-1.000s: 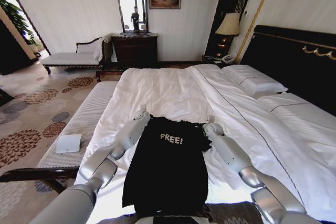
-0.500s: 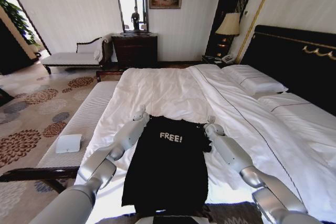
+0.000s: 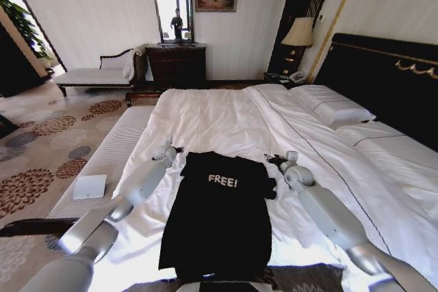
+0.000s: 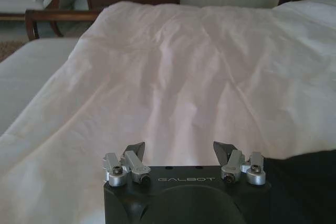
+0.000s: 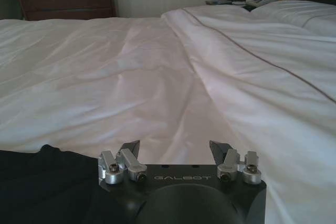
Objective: Fold the clothes on the bed.
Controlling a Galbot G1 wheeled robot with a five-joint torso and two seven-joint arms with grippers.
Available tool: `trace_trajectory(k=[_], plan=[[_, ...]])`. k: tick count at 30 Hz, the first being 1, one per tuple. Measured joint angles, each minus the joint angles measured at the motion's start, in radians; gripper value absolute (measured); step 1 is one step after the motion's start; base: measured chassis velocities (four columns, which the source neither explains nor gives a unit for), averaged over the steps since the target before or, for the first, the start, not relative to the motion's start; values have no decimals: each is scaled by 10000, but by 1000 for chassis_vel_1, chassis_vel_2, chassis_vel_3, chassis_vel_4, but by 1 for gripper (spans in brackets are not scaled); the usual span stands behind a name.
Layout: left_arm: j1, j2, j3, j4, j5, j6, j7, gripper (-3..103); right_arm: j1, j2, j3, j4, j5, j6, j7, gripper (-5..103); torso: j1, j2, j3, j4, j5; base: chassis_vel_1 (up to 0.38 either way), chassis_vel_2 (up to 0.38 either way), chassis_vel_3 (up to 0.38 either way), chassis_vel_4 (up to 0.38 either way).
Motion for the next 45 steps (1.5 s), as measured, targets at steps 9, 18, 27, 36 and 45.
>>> trace_trajectory(k=[9,18,27,36,45], plan=[[4475,1709,-2592,-3323,915,-983,747,99,-3873,80,3096,2658,-217,102,-43,100,-7,3,-3,11,-2,0,0,0,0],[7059,1938,-4239,-5108,959,-1396,1149,100,-6869,1304,5553,4236,-864,400,-461,100,-2,3,-1,3,0,0,0,0,0],[8807,1684,-4109,-6457,889,-2241,491,101,-7251,1576,5863,3459,-1270,2364,-1959,100,-2,1,1,7,-1,0,0,0,0],[9710,1180,-4183,-6417,1696,-2523,510,98,-6150,2233,5526,2993,791,1937,-1763,100,1,-2,2,12,5,0,0,0,0],[10061,-128,-4273,-6744,2818,-2688,1069,98,-5098,2363,5826,2544,3953,87,-1242,100,0,-1,2,7,2,0,0,0,0]])
